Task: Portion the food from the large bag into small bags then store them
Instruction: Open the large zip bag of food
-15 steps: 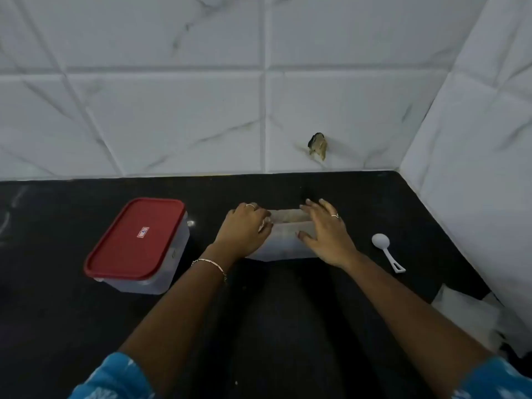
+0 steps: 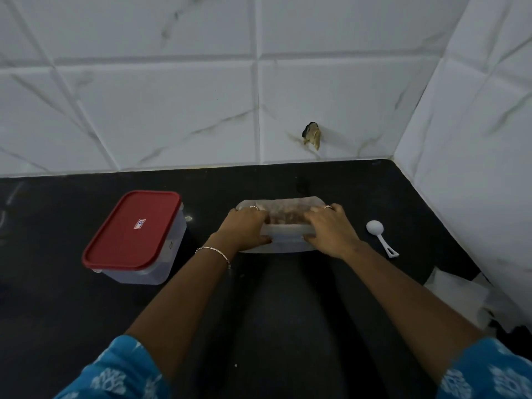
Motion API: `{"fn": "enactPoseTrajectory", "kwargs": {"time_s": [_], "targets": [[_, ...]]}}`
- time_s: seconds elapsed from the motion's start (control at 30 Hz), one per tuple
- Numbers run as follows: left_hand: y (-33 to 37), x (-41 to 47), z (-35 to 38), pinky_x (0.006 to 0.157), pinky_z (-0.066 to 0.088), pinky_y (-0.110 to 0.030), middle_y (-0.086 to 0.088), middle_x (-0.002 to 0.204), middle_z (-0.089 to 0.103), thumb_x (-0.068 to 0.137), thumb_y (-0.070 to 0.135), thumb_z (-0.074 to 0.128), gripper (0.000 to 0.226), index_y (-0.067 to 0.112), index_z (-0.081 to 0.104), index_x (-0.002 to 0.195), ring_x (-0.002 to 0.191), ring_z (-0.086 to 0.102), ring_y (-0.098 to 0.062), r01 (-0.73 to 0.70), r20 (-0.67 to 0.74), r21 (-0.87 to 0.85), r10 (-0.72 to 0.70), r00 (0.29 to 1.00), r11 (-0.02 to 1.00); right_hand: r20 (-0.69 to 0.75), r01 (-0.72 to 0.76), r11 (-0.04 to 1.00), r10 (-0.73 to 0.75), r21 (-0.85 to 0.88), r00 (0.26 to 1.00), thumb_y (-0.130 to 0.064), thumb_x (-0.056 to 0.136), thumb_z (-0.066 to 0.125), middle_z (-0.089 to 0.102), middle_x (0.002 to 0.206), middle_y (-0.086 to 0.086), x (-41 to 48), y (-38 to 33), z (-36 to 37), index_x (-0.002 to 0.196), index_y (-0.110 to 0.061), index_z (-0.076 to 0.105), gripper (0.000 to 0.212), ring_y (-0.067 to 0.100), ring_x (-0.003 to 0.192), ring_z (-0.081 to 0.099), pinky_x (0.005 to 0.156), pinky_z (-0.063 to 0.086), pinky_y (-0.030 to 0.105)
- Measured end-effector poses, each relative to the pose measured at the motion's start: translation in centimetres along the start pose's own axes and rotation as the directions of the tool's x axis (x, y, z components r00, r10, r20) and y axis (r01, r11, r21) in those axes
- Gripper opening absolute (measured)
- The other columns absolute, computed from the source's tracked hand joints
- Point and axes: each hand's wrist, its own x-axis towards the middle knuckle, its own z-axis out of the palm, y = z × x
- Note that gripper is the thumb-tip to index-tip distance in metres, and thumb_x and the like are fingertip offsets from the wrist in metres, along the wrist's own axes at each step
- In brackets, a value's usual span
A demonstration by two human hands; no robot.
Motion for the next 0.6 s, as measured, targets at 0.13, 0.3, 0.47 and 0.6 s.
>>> {"fn": "enactPoseTrajectory", "kwargs": {"time_s": [0.13, 0.3, 0.47, 0.6], "targets": [[0.9, -1.8, 0.0, 0.089, 0.044, -0.035, -0.006, 0.123, 0.054, 0.086, 0.048, 0.062, 0.045, 0.02, 0.062, 0.121, 0.114, 0.053, -0.023, -0.052, -0.012, 0.015, 0.052, 0.999, 0.999, -0.027, 0.049, 0.998, -0.05, -0.035, 0.998, -0.028, 0.084, 0.062, 0.062, 0.105, -0.006, -2.1, -0.8, -0.1, 0.106, -0.025, 0.066, 0.023, 0.016, 0.1, 0.058, 0.092, 0.032, 0.03], [1.3, -4.7, 1.9, 0.088, 0.04, -0.031, -0.006, 0.129, 0.049, 0.076, 0.068, 0.062, 0.062, 0.022, 0.056, 0.117, 0.119, 0.047, -0.022, -0.059, -0.019, -0.136, 0.057, 0.998, 0.989, 0.039, 0.046, 0.996, -0.05, 0.08, 0.998, -0.055, 0.075, 0.067, 0.048, 0.114, -0.005, -5.0, -1.0, 0.9, 0.113, -0.028, 0.058, 0.047, 0.013, 0.108, 0.048, 0.098, 0.031, 0.036], [1.5, -6.1, 2.7, 0.083, 0.048, -0.033, 0.0, 0.114, 0.059, 0.089, 0.055, 0.055, 0.039, 0.022, 0.053, 0.11, 0.099, 0.056, -0.015, 0.015, 0.044, -0.274, -0.003, 0.999, 0.962, 0.079, -0.011, 0.966, -0.01, 0.259, 0.997, -0.063, 0.084, 0.054, 0.059, 0.104, -0.009, -6.1, -1.0, 1.2, 0.103, -0.024, 0.054, 0.044, 0.009, 0.096, 0.056, 0.095, 0.039, 0.033], [1.4, -6.6, 3.2, 0.088, 0.051, -0.038, -0.004, 0.118, 0.06, 0.093, 0.039, 0.058, 0.035, 0.02, 0.047, 0.12, 0.104, 0.059, -0.018, 0.018, 0.062, -0.292, 0.0, 0.998, 0.956, 0.076, -0.008, 0.974, -0.01, 0.225, 0.997, -0.037, 0.091, 0.06, 0.066, 0.106, -0.003, -6.3, -1.3, 1.4, 0.109, -0.021, 0.05, 0.027, 0.017, 0.099, 0.061, 0.09, 0.042, 0.031]]}}
